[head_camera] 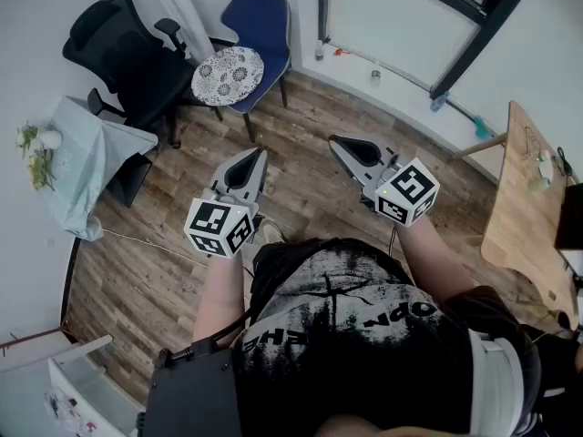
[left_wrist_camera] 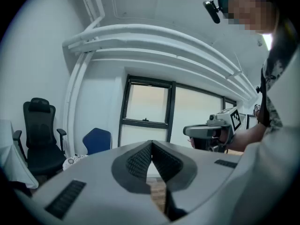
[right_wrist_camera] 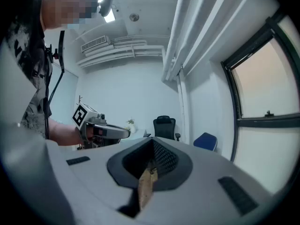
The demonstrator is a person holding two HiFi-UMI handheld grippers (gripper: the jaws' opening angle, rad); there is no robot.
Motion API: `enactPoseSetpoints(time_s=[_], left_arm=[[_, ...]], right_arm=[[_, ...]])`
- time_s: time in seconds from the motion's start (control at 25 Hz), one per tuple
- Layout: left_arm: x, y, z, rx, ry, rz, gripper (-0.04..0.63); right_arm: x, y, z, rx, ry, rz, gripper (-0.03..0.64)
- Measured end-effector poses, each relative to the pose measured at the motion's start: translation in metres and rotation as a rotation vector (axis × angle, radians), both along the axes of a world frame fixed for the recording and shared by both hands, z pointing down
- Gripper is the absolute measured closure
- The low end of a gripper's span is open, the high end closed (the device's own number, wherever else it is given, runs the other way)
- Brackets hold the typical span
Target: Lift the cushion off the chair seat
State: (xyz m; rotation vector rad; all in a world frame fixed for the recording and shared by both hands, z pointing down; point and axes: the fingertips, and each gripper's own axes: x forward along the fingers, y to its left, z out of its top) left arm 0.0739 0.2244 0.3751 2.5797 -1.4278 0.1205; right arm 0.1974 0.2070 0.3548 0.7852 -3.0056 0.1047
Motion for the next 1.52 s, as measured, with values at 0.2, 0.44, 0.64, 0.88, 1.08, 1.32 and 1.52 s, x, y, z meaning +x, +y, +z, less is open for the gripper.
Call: enactPoseSetpoints(time_s=[0.2,0.44,0.64,0.88,1.08,1.32,1.52], left_arm=[[-0.002,-0.003,0.001,-0.002,-0.005,-0.008,0.583],[0.005,0.000,0.004,-0.014,-0.006,-0.005,0.583],[0.004,0.003,0.004,-0.018,-0.005,-0.011,0.583],[-0.010,0.001,0.011,-0.032,-0.016,-0.023,0.583],[-0.030,-0.010,0.019,-0.046,-0.002,-0.028,0.583],[-0.066,-0.040,0.031,-0.065,-0.005,-0.020,0.583],[-0.106,-0.073,0.039,-0.095,-0.006,0.012,0.583]], right_arm=[[0.002,-0.001,0.002,-0.009,0.005,-0.009,0.606],[0.004,0.003,0.002,-0.021,-0.010,-0.017,0.606],[0.004,0.002,0.002,-0.047,-0.037,-0.024,0.606],[-0.009,-0.005,0.008,-0.050,-0.042,-0.023,0.606],[-0.029,-0.018,0.013,-0.062,-0.037,-0.032,0.606],[-0.066,-0.047,0.019,-0.066,-0.021,-0.022,0.606],[-0.106,-0.075,0.031,-0.085,-0.018,-0.003,0.606]])
